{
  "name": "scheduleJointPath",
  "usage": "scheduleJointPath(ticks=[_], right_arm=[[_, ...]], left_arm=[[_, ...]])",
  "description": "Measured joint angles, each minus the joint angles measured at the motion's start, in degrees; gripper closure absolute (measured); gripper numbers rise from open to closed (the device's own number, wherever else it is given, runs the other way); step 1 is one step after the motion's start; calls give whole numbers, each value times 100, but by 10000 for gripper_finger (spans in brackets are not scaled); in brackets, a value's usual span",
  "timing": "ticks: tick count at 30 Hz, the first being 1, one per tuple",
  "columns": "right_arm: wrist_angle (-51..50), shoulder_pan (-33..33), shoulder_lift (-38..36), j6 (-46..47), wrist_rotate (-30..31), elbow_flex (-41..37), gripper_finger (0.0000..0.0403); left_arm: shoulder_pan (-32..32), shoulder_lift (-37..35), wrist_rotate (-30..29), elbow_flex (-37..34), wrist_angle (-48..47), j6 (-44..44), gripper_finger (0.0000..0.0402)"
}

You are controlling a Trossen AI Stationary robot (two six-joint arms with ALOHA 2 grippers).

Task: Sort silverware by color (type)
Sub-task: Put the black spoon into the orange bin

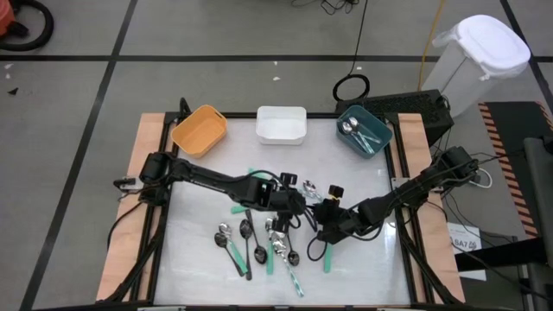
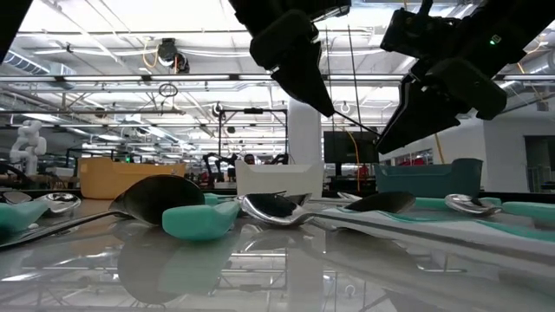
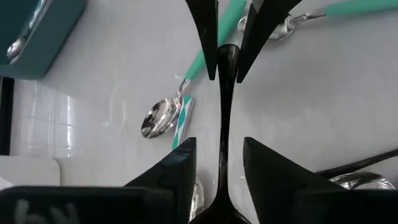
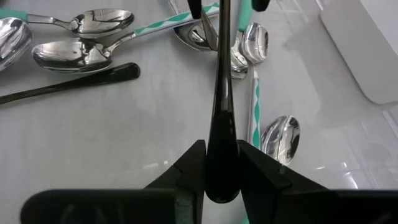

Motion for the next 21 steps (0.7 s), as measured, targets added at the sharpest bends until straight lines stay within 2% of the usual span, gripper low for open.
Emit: scheduleJointPath(ticks=[12,18,21], right_arm=[[123,2,-4,-27,-21,7,335],[68,4,-7,-48,-57,9,335],[51,4,-7,-52,-76,9,333]], left_arm=[[42,220,109,-10,-157,-77,330],[35,342,96,-2,20,41,386],[33,355,99,-2,19,36,392]])
